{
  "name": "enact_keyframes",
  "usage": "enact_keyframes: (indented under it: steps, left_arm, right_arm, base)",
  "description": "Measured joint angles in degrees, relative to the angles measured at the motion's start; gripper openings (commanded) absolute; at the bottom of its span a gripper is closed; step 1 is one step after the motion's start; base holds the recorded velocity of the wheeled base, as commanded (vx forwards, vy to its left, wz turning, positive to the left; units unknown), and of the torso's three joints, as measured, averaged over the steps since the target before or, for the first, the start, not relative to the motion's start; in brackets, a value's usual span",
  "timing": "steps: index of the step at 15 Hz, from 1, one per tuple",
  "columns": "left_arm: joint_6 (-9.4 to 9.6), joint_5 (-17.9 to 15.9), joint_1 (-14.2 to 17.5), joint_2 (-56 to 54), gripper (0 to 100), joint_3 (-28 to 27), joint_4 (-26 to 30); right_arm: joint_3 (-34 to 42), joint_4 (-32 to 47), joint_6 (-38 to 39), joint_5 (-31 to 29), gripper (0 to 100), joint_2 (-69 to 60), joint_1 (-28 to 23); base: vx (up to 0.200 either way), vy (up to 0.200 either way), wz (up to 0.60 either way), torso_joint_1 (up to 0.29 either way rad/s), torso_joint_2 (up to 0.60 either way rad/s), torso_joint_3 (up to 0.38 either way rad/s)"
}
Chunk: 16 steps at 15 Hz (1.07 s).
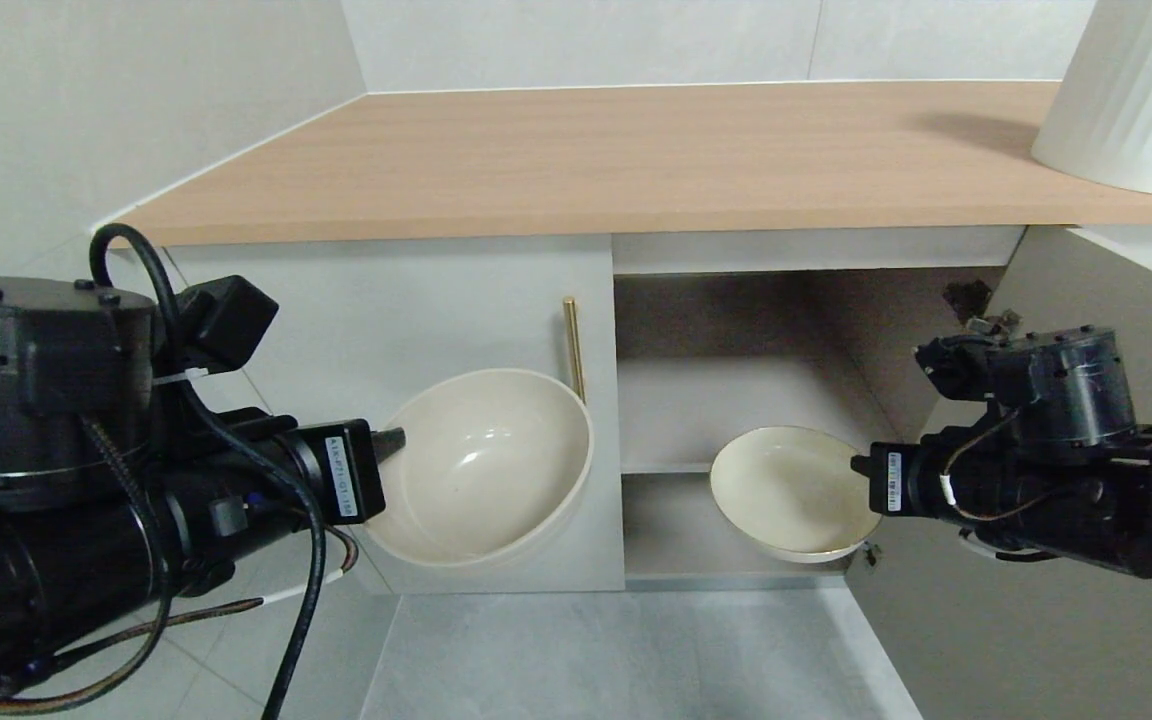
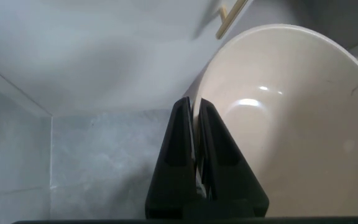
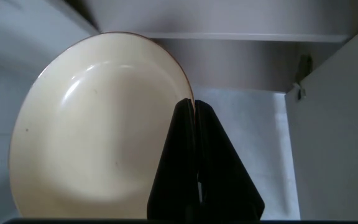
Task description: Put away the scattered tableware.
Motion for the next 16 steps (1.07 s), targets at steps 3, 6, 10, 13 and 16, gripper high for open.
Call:
enact_keyframes:
  steps: [3,6,10,13,16]
  left_arm:
    - [0.09,0.34,-0.01,0.16,0,1.22,-1.99]
    - [0.67,0.23,0.18,0.05,0,1.93,-1.78]
    - [1.24,0.39,0.62,0.13,0,2.21,-1.83]
    - [2.72,0.11,0.73,-0.17,0,2.95,-1.8]
    - [2.79,-1.72,0.73,-1.0,0,3.47,-1.78]
  right_arm:
    - [0.0,-0.98,0.05,-0.3,0,2.57,-0.79]
    - [0.13,-1.01,0.13,-0.33,0,3.45,-0.91]
    - [0.27,-1.04,0.16,0.0,0,3.83,-0.96]
    - [0.68,-1.08,0.2,0.16,0,4.61,-0.77]
    - [-0.48,-1.3,1.01,0.0,0,6.89,-0.74]
  base:
    - [0.0,0.0,0.0,0.0,0.0,0.0]
    - [0.133,0.0,0.0,0.002,0.0,0.003]
    - [0.05,0.0,0.0,-0.002,0.0,0.002]
    - [0.0,0.0,0.0,0.0,0.0,0.0]
    - [0.0,0.0,0.0,0.0,0.0,0.0]
